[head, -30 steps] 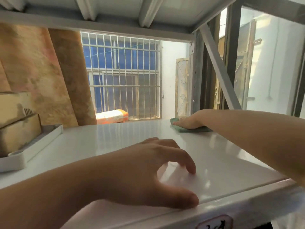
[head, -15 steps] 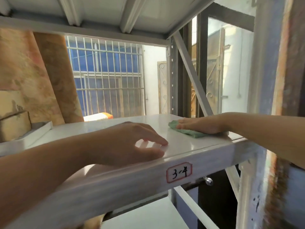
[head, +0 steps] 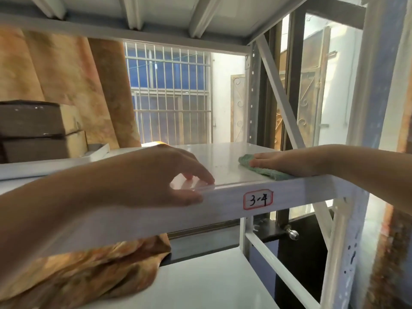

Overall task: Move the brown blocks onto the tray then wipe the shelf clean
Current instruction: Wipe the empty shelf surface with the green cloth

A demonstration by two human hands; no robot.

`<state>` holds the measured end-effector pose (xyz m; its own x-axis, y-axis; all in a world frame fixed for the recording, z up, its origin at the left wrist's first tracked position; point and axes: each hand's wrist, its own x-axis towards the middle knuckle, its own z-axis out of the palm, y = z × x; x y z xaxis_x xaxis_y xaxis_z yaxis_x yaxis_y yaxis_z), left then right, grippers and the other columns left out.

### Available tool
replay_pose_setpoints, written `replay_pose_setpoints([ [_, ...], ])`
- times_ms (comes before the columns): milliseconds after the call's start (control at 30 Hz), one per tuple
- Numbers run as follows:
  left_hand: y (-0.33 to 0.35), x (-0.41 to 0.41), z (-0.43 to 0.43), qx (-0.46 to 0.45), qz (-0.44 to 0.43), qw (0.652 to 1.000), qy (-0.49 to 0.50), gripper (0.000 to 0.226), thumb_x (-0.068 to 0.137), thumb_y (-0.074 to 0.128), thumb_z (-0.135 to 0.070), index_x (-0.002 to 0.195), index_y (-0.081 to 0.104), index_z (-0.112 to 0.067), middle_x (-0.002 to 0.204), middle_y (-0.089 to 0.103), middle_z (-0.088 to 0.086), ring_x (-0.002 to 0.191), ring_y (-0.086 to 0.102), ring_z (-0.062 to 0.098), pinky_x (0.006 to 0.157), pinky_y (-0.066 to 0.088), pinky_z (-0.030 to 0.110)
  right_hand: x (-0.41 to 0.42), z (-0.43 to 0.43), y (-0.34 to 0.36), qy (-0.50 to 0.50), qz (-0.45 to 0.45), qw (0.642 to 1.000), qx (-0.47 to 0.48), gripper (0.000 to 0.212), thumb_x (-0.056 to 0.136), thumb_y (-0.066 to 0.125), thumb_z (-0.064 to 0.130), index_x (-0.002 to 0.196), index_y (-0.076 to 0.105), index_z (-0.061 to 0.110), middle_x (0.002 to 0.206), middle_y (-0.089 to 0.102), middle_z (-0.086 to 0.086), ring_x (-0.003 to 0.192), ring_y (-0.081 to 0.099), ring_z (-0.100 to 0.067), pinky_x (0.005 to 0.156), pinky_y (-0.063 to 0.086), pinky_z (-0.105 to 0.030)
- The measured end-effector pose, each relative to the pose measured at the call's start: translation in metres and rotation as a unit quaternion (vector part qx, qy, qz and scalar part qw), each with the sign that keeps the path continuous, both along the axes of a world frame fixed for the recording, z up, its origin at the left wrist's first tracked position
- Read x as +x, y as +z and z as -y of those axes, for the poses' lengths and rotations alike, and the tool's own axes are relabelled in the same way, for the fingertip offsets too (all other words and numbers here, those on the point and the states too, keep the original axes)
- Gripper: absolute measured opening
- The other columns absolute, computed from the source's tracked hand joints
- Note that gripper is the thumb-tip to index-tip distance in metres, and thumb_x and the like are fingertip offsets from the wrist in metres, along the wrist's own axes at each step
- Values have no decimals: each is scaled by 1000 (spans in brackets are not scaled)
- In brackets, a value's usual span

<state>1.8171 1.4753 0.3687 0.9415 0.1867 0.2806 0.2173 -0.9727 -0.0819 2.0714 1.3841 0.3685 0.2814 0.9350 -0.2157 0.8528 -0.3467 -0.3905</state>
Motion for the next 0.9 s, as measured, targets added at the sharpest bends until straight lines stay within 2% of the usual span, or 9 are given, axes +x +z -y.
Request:
replay_pose_setpoints([
  [67,2,-23,-5,-10,-4,999,34,39,75,50,-61,113,58,-52,108,61,-29,99,55,-9,87,48,18,-27,-9,-1,4,17,1000,3,68,81,31,71,139,34,36,115,64,-6,98,65,-19,99,48,-41],
  [133,3,-44,-9,-33,-7,998,62,38,71,49,-64,106,59,-55,105,61,-30,100,55,-11,86,50,20,-54,-17,-2,13,24,1000,15,60,91,28,62,143,29,34,125,58,-9,102,61,-20,101,46,-42],
  [233,2,-69,-9,-48,15,996,80,29,72,48,-61,97,62,-54,97,62,-33,98,54,-15,83,51,18,-95,-24,0,48,46,998,21,61,94,23,59,149,22,31,144,41,-7,121,47,-21,110,31,-42],
  [400,-2,-97,-10,-29,35,993,111,22,76,46,-61,92,60,-55,97,64,-26,93,57,-6,84,49,26,-149,-39,1,87,61,994,37,62,96,21,57,151,16,31,155,27,-3,139,29,-23,113,19,-39],
  [533,-5,-115,-7,-2,57,990,130,19,85,54,-46,100,64,-43,91,60,-29,89,56,-13,77,42,12,-185,-52,1,126,69,989,43,64,95,19,60,152,16,30,157,24,0,142,24,-21,112,17,-39],
  [633,-6,-131,-6,4,59,986,156,19,85,55,-45,100,65,-41,87,56,-32,86,54,-17,69,40,9,-208,-60,2,154,78,985,30,70,93,17,64,153,12,28,159,18,0,144,18,-22,112,16,-41],
  [767,-2,-161,-16,-87,96,971,200,11,83,60,-41,87,70,-38,85,69,-22,85,59,-14,72,50,18,-239,-65,5,184,83,979,7,72,92,15,67,152,15,26,155,27,0,140,28,-23,102,23,-36],
  [833,-2,-175,-20,-128,126,961,212,7,83,63,-36,83,71,-36,73,70,-20,72,61,-9,64,46,14,-256,-69,5,204,85,975,19,68,95,14,61,151,18,24,152,32,-4,136,33,-23,92,23,-30],
  [900,-4,-187,-22,-167,155,951,207,8,85,64,-27,82,70,-30,52,61,-24,51,54,-8,52,38,9,-273,-74,3,218,99,970,40,67,96,14,59,150,21,20,149,36,-6,133,37,-23,87,22,-27],
])
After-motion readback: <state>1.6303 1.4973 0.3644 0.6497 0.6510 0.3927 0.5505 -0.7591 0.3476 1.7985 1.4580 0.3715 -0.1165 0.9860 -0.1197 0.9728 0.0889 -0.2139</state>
